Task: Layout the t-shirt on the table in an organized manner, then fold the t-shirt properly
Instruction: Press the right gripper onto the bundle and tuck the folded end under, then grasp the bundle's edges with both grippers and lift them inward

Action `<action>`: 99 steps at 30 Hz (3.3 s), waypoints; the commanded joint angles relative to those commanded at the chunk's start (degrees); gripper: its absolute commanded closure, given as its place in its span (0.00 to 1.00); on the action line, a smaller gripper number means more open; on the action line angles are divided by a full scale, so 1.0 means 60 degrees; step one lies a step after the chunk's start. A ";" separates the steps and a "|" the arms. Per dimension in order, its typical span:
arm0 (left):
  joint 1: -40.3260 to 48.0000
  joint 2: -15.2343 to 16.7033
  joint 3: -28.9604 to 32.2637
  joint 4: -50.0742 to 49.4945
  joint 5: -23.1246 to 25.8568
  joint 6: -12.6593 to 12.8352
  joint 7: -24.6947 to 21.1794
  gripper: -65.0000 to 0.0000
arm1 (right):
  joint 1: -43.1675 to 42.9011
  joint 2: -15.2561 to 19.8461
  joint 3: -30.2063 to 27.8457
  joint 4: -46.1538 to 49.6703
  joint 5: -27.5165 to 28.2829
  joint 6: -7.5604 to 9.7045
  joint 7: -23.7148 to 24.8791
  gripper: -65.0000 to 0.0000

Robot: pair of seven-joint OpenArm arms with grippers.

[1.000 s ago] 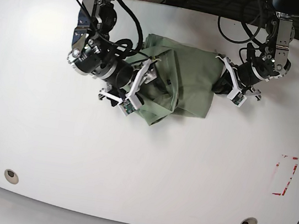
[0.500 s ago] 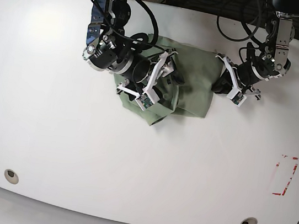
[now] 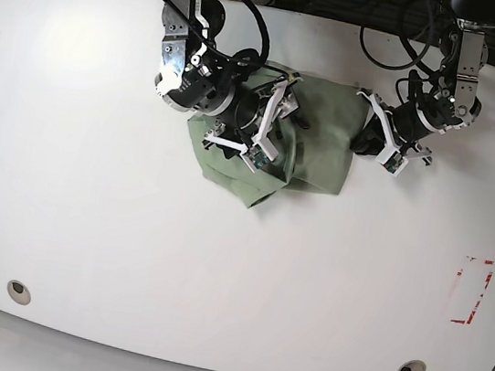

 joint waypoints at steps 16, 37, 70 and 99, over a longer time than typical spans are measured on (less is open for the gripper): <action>0.0029 0.0000 0.0000 -0.0029 -0.0015 0.0000 0.0000 0.96 | -0.0088 0.0088 -0.0601 0.0000 0.0000 -0.1788 0.0791 0.37; 0.0029 0.0000 0.0000 0.0015 -0.0029 0.0000 0.0000 0.96 | -0.0088 0.0777 -0.0879 -0.1275 0.0000 -0.2520 0.2256 0.38; 0.0044 0.0000 0.0000 -0.0029 -0.0015 0.0000 0.0088 0.96 | 0.0264 0.0176 -0.3502 0.0190 0.0015 -0.3194 0.1538 1.00; 0.0234 0.0000 0.0000 0.0044 -0.0044 0.0000 0.0088 0.96 | 0.1070 -0.0440 -0.3648 -0.1304 0.0088 -0.3194 0.1582 0.59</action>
